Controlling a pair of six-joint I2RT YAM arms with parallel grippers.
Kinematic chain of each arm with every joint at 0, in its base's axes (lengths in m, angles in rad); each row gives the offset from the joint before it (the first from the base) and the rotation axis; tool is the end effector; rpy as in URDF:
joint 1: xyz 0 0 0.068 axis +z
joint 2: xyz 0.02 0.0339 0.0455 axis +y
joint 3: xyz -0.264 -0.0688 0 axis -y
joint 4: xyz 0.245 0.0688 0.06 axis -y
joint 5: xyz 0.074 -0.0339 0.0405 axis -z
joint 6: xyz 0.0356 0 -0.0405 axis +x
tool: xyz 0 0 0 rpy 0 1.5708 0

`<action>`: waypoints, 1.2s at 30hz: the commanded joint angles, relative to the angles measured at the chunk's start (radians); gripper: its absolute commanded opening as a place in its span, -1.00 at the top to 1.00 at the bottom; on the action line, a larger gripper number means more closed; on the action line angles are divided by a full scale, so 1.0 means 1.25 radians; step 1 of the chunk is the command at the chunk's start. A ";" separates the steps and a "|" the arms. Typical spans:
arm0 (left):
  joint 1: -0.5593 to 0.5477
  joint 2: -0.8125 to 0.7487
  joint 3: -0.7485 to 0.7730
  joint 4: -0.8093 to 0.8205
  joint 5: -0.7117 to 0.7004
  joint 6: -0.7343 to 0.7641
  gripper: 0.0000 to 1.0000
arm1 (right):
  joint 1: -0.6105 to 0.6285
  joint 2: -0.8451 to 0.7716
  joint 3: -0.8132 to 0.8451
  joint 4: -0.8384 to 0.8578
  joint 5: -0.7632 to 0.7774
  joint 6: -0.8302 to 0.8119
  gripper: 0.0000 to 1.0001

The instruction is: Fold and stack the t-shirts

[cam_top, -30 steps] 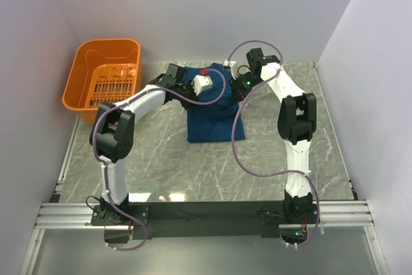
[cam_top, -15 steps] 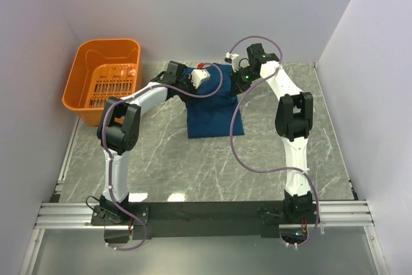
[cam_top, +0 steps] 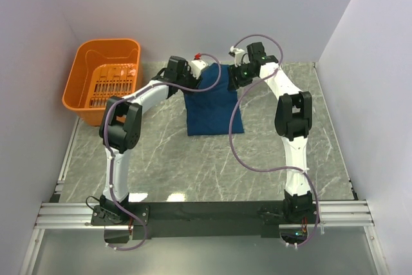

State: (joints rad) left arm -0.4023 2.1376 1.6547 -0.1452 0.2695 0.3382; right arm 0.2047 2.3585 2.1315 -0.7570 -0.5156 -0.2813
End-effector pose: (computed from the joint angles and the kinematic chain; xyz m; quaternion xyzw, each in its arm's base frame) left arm 0.4511 -0.2022 0.2119 0.3763 0.8010 -0.1341 0.4459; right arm 0.5031 0.1224 0.2157 -0.2943 0.8807 0.2332 0.2888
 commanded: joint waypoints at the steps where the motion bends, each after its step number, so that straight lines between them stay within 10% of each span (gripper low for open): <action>1: -0.001 -0.005 0.056 0.029 -0.074 -0.059 0.07 | -0.005 -0.077 -0.029 0.135 0.088 0.133 -0.18; 4: -0.001 -0.035 0.073 0.020 -0.119 -0.073 -0.57 | -0.008 -0.120 -0.054 0.165 0.098 0.142 -0.22; 10: 0.000 -0.151 0.050 -0.043 -0.081 -0.133 -0.54 | -0.034 -0.203 -0.124 0.028 -0.166 -0.130 -0.14; 16: -0.001 -0.251 -0.124 -0.154 0.019 -0.341 -0.40 | -0.041 -0.232 -0.260 -0.116 -0.167 -0.290 -0.02; 25: -0.045 -0.377 -0.482 -0.001 0.007 -0.604 -0.47 | -0.036 -0.403 -0.600 0.039 -0.108 -0.224 -0.17; 36: -0.076 -0.288 -0.463 0.005 -0.060 -0.676 -0.27 | -0.037 -0.363 -0.673 0.141 -0.058 -0.049 -0.23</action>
State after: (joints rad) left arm -0.4950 1.7634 1.0363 -0.1631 0.2455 -0.4683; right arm 0.1555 1.9045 1.2762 -0.6468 -0.5987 -0.4072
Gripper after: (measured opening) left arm 0.640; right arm 0.613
